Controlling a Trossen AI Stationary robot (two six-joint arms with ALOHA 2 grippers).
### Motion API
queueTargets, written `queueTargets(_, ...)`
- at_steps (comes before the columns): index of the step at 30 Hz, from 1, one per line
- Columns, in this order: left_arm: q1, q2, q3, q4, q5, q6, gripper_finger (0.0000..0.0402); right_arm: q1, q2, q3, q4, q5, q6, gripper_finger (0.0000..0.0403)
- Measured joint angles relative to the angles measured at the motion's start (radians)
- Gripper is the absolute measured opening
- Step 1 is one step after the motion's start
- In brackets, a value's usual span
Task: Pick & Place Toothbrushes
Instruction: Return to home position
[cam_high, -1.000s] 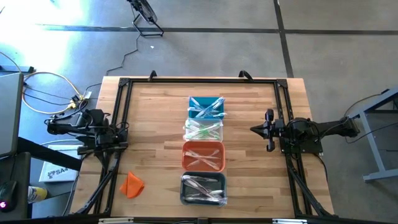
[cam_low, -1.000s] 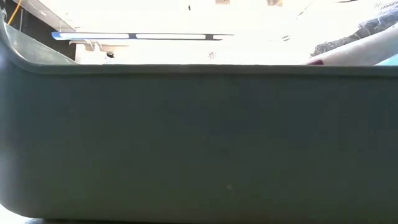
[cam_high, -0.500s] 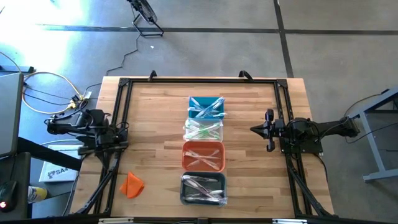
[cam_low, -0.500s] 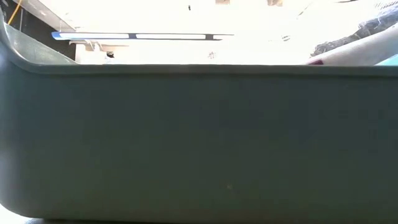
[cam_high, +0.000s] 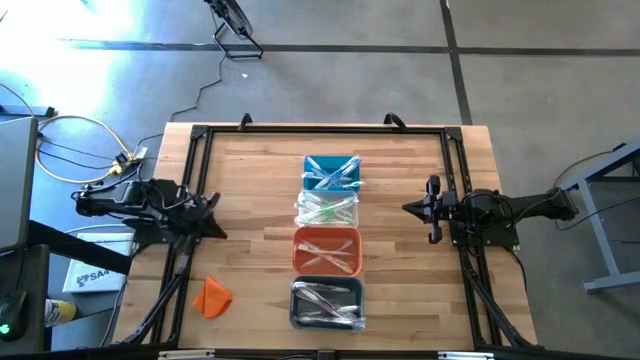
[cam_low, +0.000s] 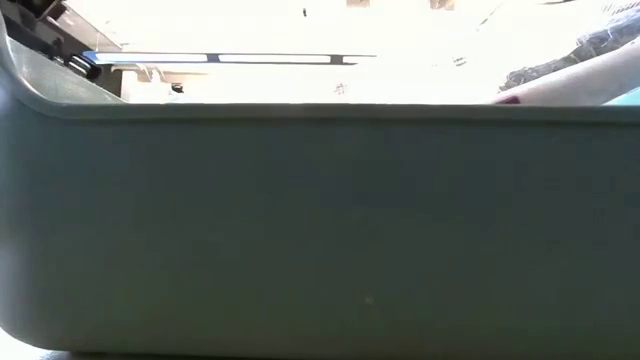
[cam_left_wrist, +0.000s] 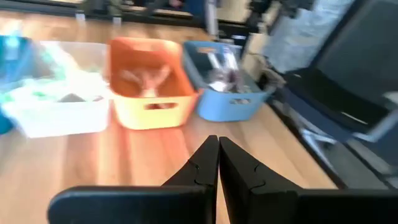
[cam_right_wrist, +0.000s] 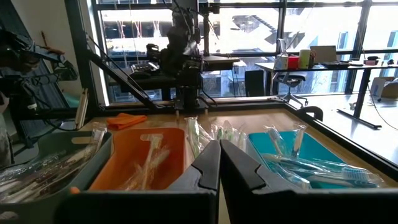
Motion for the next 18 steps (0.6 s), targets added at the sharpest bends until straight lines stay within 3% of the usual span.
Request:
queueTargets(8, 0.000, -0.001, 0.000, 0.035, -0.133, 0.037, 0.0010, 0.000, 0.000, 0.000, 0.000, 0.000, 0.000, 0.0002)
queueTargets(18, 0.000, -0.001, -0.098, 0.435, -0.129, 0.346, 0.0010, 0.000, 0.000, 0.000, 0.000, 0.000, 0.000, 0.0002)
